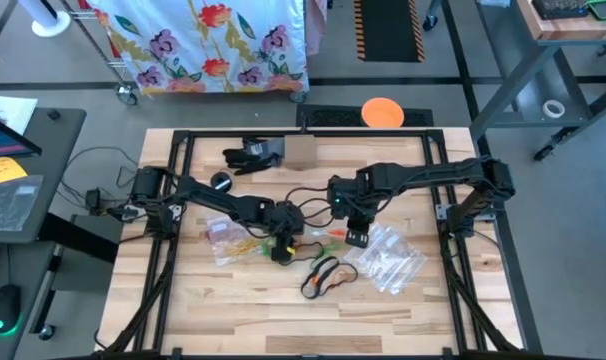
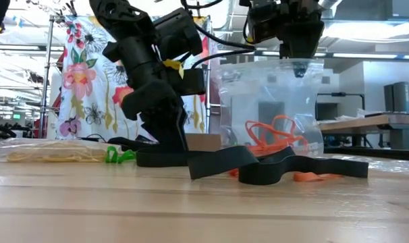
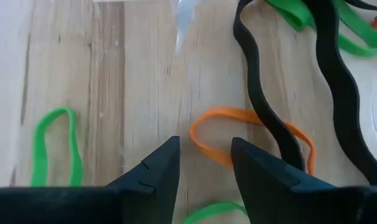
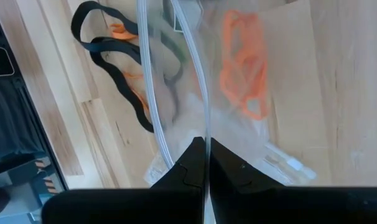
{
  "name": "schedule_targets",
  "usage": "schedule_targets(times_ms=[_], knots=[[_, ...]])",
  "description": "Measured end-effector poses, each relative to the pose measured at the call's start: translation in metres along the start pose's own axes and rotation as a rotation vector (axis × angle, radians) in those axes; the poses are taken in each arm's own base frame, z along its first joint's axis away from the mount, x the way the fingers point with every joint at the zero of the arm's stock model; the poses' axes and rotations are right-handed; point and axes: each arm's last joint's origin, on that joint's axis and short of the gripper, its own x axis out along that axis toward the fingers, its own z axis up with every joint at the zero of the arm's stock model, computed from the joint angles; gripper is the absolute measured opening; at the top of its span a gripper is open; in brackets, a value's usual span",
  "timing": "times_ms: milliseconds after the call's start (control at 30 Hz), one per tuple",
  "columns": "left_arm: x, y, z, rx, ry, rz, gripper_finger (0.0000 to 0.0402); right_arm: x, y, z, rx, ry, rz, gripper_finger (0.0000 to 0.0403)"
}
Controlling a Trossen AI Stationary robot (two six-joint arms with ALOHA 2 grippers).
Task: Sort rubber bands
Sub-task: Put the orange rubber band into the transparent zip bag
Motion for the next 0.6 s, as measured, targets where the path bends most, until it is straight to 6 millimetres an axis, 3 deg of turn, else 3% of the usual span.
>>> schedule_targets(times_ms=[233, 433, 600], knots=[[0.002, 0.000, -0.007, 0.060, 0.006, 0.010, 0.0130, 0.000, 0.001, -0.001, 0.003, 0.006, -0.001, 0.0005], [-0.002, 0.004, -0.002, 0.086, 0.052, 0.023, 0.0017, 0.000, 0.001, -0.002, 0.006, 0.014, -0.002, 0.0005], [-0.008, 0.002, 0.009, 0.099, 0.051, 0.022, 0.0002, 0.000, 0.001, -0.002, 0.010, 0.018, -0.003, 0.0005]])
